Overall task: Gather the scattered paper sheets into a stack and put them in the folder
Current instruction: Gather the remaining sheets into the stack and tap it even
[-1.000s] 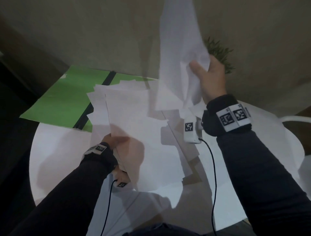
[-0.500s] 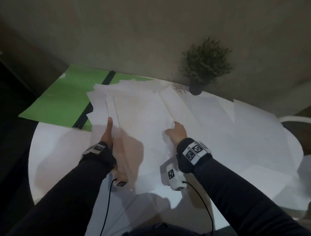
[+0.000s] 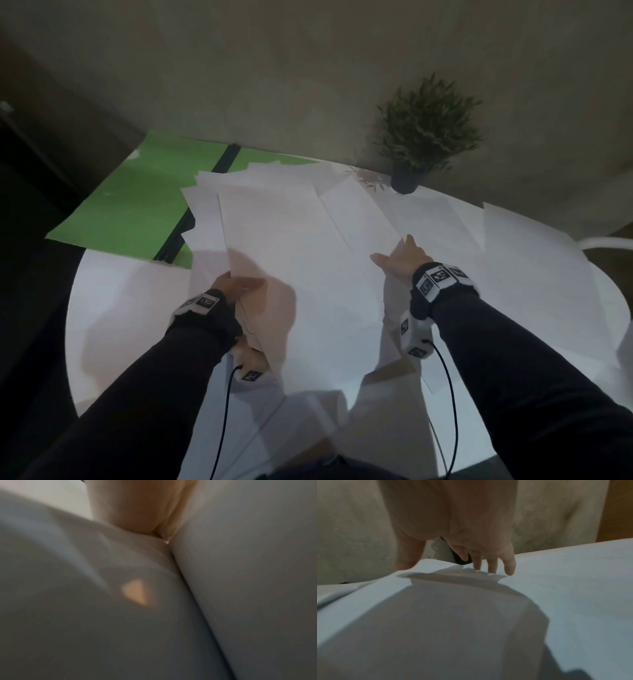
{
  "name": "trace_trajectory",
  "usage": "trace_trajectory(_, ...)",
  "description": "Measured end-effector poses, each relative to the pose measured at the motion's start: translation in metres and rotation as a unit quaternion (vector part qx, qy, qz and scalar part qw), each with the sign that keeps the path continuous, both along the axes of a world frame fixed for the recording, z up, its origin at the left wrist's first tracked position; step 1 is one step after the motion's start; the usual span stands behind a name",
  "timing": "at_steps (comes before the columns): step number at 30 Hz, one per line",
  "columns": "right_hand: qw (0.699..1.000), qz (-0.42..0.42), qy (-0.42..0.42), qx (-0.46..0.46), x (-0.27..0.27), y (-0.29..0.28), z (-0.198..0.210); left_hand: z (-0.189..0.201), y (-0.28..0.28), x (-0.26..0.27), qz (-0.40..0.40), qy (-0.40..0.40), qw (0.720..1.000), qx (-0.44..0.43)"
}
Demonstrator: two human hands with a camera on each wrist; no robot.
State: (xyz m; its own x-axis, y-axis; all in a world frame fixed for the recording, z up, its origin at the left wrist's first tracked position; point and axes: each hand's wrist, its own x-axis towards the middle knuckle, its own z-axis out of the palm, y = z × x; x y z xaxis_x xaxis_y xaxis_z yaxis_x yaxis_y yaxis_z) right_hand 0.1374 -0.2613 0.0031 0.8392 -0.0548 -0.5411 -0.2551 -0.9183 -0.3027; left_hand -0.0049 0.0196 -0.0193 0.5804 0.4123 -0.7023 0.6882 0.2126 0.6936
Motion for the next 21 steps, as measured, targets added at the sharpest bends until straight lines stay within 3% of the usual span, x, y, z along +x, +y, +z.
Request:
trace_trajectory(5,0.993,-0.064,-0.075,0.062,0.004,0.001,0.003,-0.002,0.0,0.001,0.005,-0.008,1.0,-0.009)
trace_trajectory(9,0.99,-0.021,-0.115,0.075,0.01,0.011,0.024,-0.003,0.0,0.0,0.005,-0.012,1.0,-0.013)
trace_trajectory(12,0.962,-0.017,-0.229,0.15,0.014,0.03,0.059,-0.002,-0.001,-0.001,0.008,-0.016,1.0,-0.011)
trace_trajectory(14,0.919,-0.025,-0.306,0.248,0.017,0.04,0.089,-0.003,-0.001,-0.001,0.01,-0.018,1.0,-0.009)
trace_trajectory(16,0.853,-0.034,-0.329,0.405,0.015,0.047,0.119,-0.002,-0.001,-0.001,0.012,-0.021,1.0,-0.014)
trace_trajectory(20,0.688,-0.057,-0.203,0.695,0.006,0.049,0.145,-0.001,0.0,-0.001,0.011,-0.013,1.0,-0.018)
trace_trajectory(21,0.663,-0.07,-0.17,0.726,0.004,0.048,0.143,0.0,-0.001,-0.001,0.012,-0.013,1.0,-0.019)
